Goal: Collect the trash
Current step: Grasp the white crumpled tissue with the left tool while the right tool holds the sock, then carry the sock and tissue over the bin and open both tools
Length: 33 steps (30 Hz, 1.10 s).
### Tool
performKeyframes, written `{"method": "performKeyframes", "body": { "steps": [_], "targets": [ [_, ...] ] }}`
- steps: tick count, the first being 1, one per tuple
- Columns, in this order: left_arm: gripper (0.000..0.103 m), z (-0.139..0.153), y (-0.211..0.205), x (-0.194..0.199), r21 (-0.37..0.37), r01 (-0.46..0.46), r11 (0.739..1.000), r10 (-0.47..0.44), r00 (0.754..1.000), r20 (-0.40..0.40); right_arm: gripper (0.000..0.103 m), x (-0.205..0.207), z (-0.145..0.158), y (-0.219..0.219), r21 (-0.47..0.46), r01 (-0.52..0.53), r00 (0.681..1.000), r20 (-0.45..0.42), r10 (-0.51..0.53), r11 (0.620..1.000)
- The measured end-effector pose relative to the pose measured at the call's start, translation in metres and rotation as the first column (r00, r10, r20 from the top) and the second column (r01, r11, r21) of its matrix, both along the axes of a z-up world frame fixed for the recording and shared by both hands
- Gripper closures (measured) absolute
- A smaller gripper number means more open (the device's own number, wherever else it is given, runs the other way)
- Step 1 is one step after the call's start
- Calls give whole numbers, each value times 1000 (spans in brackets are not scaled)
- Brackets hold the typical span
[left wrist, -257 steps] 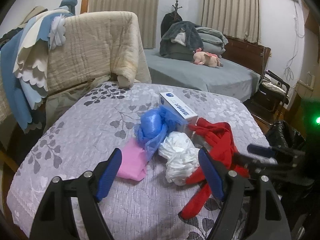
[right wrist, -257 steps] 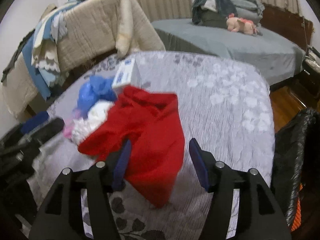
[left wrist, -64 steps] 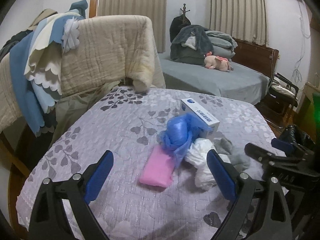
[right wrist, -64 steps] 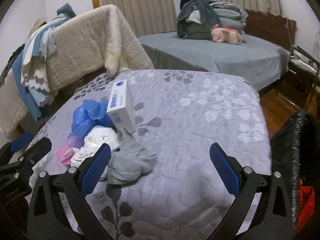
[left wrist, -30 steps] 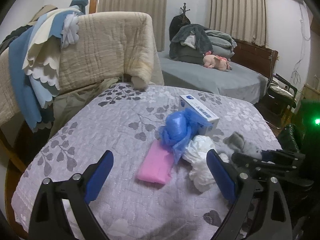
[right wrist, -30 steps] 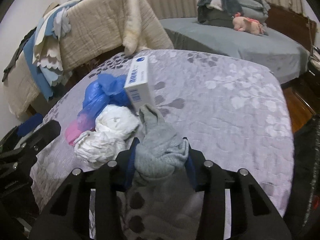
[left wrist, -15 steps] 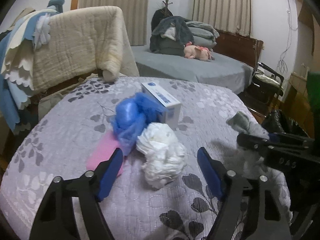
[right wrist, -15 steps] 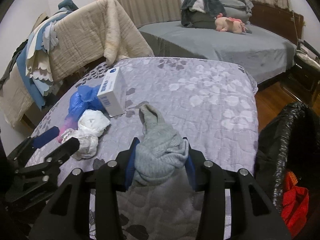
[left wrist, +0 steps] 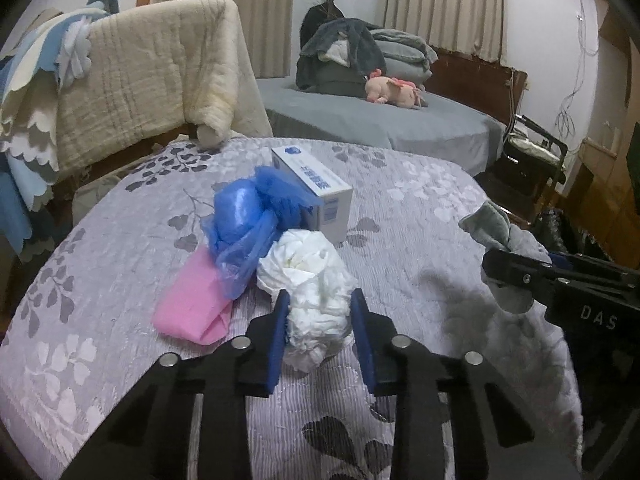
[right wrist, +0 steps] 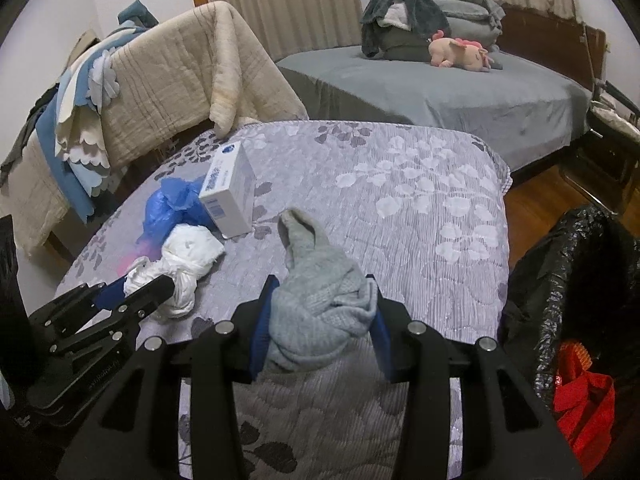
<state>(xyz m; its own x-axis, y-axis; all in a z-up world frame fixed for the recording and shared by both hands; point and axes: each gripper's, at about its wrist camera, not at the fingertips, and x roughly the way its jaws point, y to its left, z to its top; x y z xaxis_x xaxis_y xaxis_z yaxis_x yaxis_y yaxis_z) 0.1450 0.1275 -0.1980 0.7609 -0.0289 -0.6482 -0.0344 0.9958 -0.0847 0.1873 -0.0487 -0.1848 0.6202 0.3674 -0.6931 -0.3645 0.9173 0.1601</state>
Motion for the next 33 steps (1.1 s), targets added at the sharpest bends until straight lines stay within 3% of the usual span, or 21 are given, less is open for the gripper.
{"method": "performKeyframes", "body": {
  "steps": [13,33],
  "targets": [
    [74,56,-24,-18,-10,39,999,-38,995,95,62,-24,51,-20,38,12,997,78,-15,999],
    [74,108,-99,-41,-11,165,986,-160,973,166,62,-82,110,-107,48,136,972,187,-142,990]
  ]
}}
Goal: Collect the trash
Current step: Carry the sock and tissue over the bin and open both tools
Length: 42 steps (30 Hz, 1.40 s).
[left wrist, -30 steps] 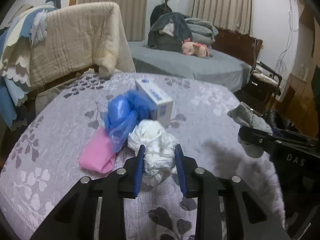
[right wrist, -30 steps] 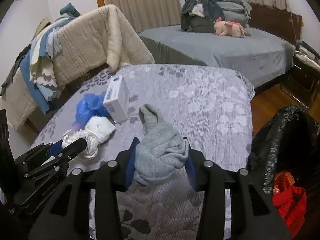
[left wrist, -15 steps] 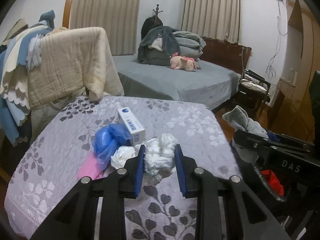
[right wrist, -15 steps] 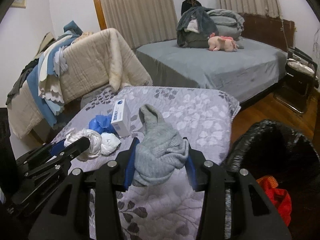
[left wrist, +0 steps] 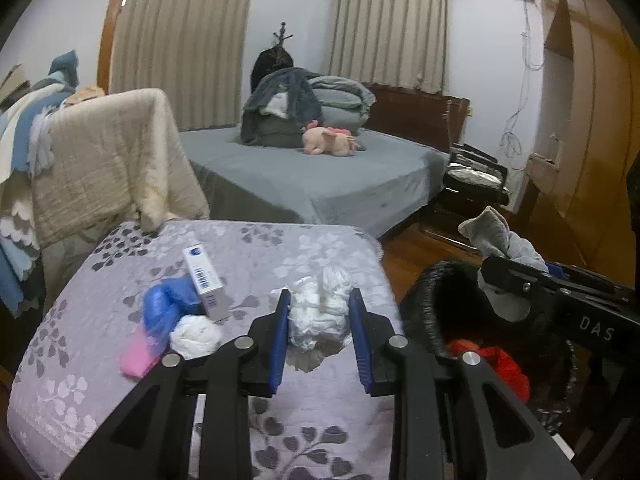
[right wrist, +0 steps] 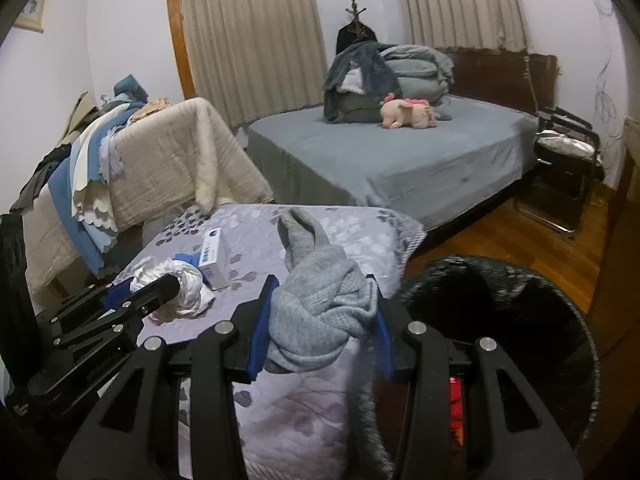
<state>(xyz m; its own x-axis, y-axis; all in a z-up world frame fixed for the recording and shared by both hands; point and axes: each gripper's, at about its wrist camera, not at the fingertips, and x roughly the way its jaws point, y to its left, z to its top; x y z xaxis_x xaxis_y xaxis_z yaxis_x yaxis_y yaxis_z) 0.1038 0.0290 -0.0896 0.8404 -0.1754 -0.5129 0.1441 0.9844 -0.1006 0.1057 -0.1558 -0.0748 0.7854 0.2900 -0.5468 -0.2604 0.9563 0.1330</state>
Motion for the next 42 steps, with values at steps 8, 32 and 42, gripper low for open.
{"method": "performKeyframes", "body": {
  "steps": [8,32,42],
  "targets": [
    [74,11,-44,-7,1,81,997,-81,996,21,62,-23,10,-49,-10,87,996,30,-87,996],
    [74,-6,-189,22,0,367,930,-367,930,0,60,-39,-27,-172,-34,325,945,-12,-326,945],
    [31,-11,-188,35,-36,378,925,-379,925,-10,16,-39,-35,-191,-46,385,923,3,-385,922]
  ]
}}
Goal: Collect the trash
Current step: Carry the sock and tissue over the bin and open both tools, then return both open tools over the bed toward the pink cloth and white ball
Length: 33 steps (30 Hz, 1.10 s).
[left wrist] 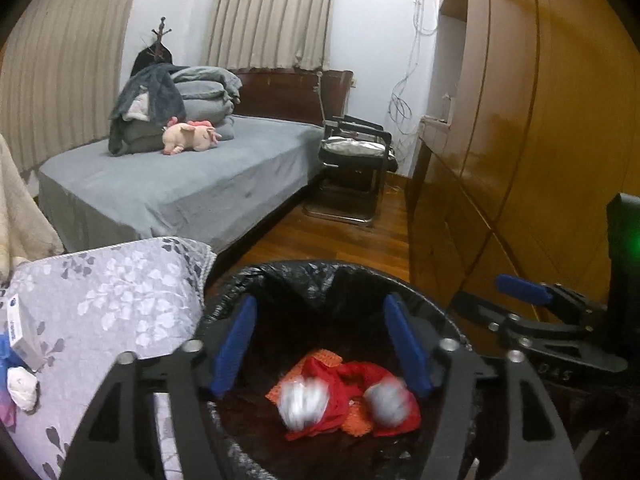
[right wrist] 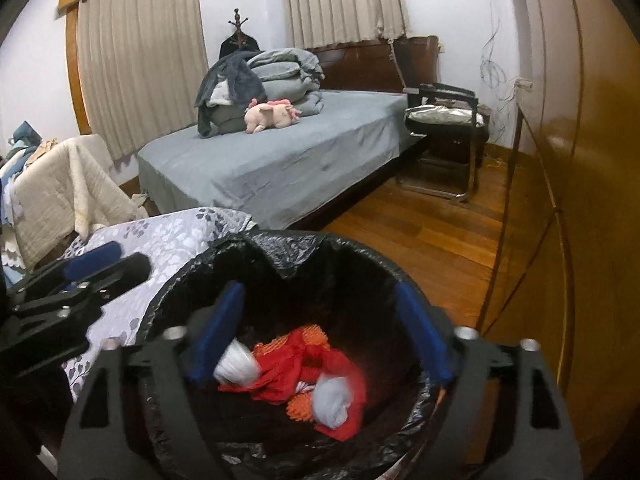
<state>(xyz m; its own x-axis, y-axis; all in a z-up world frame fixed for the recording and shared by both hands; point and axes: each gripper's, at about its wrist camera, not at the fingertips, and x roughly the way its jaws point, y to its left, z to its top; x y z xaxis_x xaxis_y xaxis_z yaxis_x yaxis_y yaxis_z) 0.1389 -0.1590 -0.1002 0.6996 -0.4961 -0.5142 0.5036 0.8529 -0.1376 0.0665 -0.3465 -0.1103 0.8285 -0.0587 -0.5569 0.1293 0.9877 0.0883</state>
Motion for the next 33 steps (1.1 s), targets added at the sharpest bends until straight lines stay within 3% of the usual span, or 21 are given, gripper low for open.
{"method": "performKeyframes", "body": {
  "steps": [4,8,17,23,33],
  "targets": [
    [22,6,19,-1,-1,-43,999,43,999,13,8,-5,5,0,11,4,1000,24,-5,1000],
    [15,14,49,-8,-5,-99,995,99,995,32,7,-6,14,11,22,-11,999,42,11,1000],
    [12,17,129,-30,28,-257,966,255,965,59,7,16,27,79,20,-142,988,67,141,990],
    [12,16,189,-34,58,-373,926,368,926,84,7,38,21,133,19,-225,973,52,224,974],
    [12,-7,288,-32,93,-552,829,547,834,70,7,77,-6,220,25,-339,941,1,339,941]
  ]
}}
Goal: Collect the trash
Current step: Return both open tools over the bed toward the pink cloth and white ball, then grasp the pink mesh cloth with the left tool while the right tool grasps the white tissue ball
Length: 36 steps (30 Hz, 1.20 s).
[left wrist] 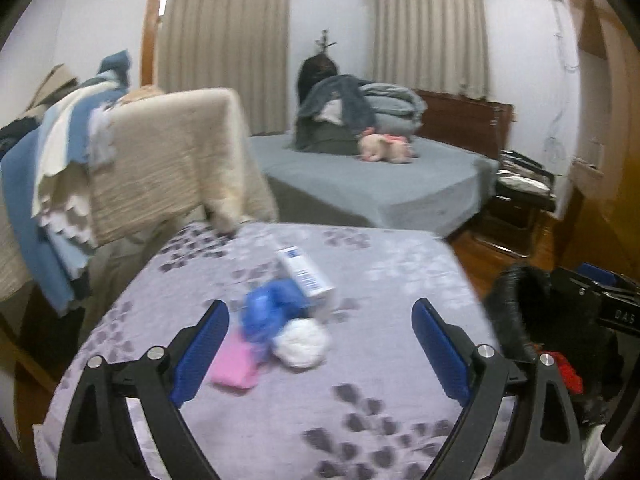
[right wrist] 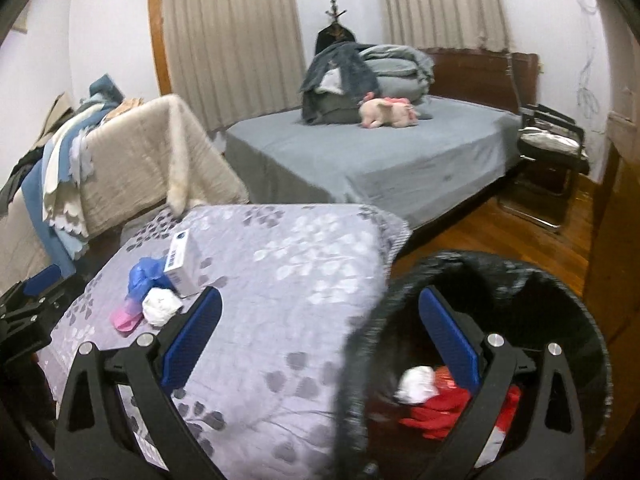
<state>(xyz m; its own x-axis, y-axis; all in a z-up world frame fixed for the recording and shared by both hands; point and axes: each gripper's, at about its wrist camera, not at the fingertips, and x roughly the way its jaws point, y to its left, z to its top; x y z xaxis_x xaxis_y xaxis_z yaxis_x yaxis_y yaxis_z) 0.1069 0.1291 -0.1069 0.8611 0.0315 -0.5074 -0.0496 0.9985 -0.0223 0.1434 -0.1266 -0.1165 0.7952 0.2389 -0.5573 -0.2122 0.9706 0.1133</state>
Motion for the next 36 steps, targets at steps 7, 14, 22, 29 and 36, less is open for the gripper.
{"method": "performKeyframes", "body": {
  "steps": [7,14,22,29,36],
  "targets": [
    [13,-35,45,13,10,-91,996,92,993,-73,7,20,-26,47,-17,-53,998,-37,53,998],
    [18,-72,70,28,-20,-119,993,114,979,-168,7,35,-49,84,-48,-100,992,-77,96,994],
    [39,-100,85,49,-80,-98,992,76,968,-240,7,46,-64,104,-64,-129,987,-102,122,990],
    [77,-109,84,53,-154,-43,987,1,964,-264,7,52,-72,118,-58,-152,982,-120,144,987],
    [79,-93,88,36,-176,-69,982,31,977,-213,7,56,-73,133,-47,-177,978,-123,170,983]
  ]
}}
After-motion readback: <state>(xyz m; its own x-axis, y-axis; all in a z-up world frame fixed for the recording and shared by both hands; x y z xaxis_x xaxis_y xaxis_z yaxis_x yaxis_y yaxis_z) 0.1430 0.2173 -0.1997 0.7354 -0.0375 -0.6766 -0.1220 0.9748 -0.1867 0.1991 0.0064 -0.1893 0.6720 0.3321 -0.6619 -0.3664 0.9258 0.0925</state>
